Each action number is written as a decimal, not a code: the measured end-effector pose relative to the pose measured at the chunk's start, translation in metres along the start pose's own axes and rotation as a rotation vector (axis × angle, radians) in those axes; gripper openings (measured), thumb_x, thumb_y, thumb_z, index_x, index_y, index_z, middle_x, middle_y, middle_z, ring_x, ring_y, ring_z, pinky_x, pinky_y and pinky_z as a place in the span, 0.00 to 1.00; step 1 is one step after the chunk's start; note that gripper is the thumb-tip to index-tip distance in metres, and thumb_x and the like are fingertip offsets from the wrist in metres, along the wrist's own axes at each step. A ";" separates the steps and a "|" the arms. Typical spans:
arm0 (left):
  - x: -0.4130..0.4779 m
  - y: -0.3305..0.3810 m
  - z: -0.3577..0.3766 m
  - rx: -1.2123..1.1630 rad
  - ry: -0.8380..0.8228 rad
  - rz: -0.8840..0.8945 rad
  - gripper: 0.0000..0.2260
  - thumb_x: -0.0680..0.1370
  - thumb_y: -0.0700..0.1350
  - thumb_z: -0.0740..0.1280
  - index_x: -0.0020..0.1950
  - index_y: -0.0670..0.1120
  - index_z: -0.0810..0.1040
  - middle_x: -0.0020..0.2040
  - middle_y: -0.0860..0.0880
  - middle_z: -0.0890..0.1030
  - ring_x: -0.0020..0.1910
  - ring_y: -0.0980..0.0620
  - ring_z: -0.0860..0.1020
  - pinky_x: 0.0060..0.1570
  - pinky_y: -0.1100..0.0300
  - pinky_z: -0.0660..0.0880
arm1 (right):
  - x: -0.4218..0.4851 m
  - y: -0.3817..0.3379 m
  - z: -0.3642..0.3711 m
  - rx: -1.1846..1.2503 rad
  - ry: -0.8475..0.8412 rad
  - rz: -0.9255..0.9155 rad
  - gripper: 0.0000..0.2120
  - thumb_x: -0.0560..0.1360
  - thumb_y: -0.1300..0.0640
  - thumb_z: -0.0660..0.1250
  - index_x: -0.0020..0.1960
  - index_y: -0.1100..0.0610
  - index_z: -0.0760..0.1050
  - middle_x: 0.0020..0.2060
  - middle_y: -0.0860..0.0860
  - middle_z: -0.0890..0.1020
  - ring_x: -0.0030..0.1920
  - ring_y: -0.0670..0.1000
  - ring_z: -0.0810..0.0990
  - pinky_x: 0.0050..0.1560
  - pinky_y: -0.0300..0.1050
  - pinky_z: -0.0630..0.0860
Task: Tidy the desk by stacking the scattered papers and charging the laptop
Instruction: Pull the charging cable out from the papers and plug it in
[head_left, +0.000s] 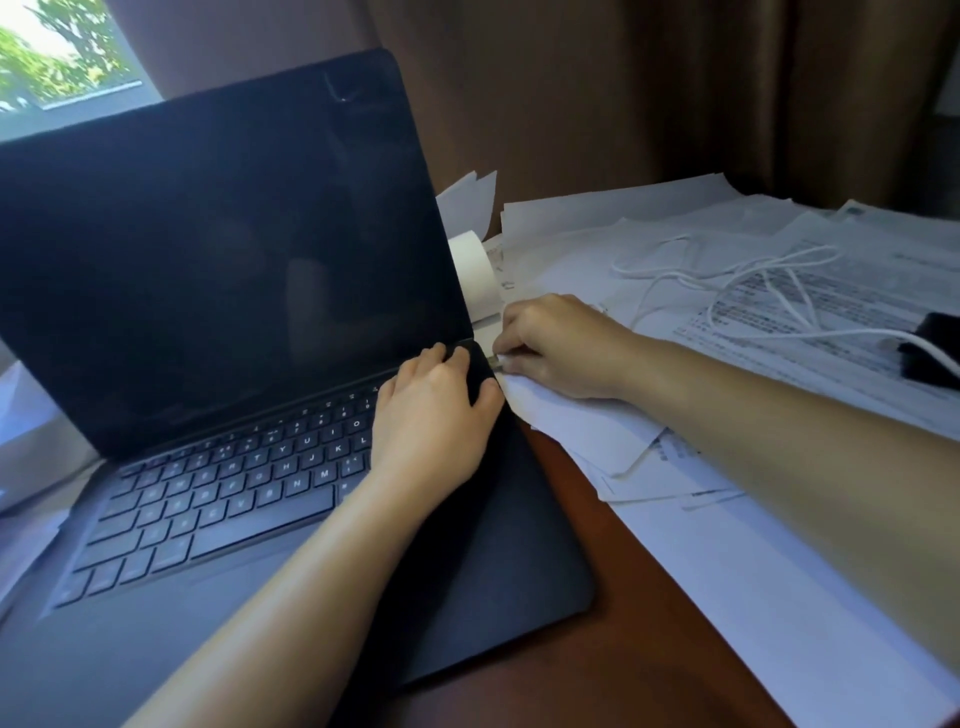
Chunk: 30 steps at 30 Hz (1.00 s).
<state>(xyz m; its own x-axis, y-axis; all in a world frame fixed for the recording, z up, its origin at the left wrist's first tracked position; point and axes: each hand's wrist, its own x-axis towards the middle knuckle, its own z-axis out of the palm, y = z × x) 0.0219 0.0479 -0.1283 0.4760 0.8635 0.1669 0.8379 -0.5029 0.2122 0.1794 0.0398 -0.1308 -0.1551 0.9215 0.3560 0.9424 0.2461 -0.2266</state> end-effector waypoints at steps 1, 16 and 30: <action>0.000 0.000 0.000 0.001 0.002 0.001 0.23 0.81 0.53 0.56 0.75 0.46 0.64 0.77 0.46 0.61 0.75 0.46 0.58 0.70 0.54 0.56 | 0.000 0.000 -0.001 -0.011 0.004 -0.002 0.11 0.78 0.56 0.63 0.49 0.61 0.81 0.46 0.53 0.77 0.46 0.52 0.75 0.48 0.49 0.72; -0.001 -0.005 -0.002 -0.046 0.008 0.010 0.25 0.80 0.54 0.57 0.76 0.48 0.63 0.77 0.48 0.61 0.76 0.49 0.57 0.72 0.54 0.56 | -0.003 0.010 -0.020 0.211 0.052 0.259 0.07 0.80 0.56 0.59 0.48 0.57 0.75 0.38 0.49 0.76 0.42 0.52 0.74 0.40 0.46 0.69; 0.000 -0.003 -0.001 -0.068 0.028 -0.016 0.24 0.80 0.53 0.60 0.75 0.47 0.66 0.76 0.48 0.62 0.75 0.48 0.59 0.71 0.53 0.57 | 0.006 -0.005 -0.013 -0.059 -0.102 0.114 0.07 0.79 0.61 0.59 0.48 0.60 0.76 0.48 0.57 0.77 0.47 0.58 0.76 0.40 0.47 0.68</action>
<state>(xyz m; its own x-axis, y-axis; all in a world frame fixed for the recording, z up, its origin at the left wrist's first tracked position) 0.0192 0.0495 -0.1277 0.4543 0.8705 0.1892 0.8250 -0.4912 0.2793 0.1779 0.0406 -0.1160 -0.0723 0.9690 0.2363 0.9708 0.1226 -0.2060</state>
